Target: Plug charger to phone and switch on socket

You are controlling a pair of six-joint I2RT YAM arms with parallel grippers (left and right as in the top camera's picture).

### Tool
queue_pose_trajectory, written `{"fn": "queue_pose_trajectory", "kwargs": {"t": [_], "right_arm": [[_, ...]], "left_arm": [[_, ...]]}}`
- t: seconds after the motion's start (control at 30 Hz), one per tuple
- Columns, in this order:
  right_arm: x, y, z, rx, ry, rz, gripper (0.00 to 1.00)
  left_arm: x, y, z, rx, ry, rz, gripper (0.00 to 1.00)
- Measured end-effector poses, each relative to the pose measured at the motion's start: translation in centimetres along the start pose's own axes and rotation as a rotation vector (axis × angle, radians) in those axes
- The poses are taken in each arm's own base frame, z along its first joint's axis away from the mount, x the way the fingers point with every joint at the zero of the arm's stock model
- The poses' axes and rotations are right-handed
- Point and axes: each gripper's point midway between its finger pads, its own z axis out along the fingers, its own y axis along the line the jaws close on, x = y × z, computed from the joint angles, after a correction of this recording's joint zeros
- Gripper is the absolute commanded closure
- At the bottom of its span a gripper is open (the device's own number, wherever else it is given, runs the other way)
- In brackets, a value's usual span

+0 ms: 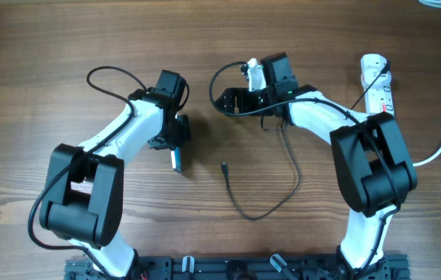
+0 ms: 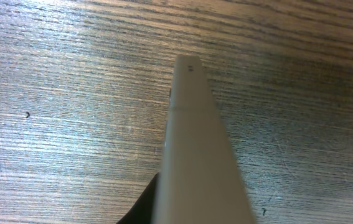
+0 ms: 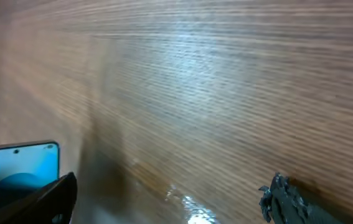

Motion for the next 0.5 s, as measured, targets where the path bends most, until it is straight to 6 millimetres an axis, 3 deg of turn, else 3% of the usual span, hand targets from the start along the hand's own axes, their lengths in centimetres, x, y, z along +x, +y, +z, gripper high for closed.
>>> {"fn": "queue_pose_trajectory", "kwargs": {"t": [0.5], "right_arm": [[-0.15,-0.26,-0.04,0.017,-0.008,-0.004,0.0]], "left_arm": [[-0.01,-0.01,0.0,0.001,0.0,-0.008,0.9]]}}
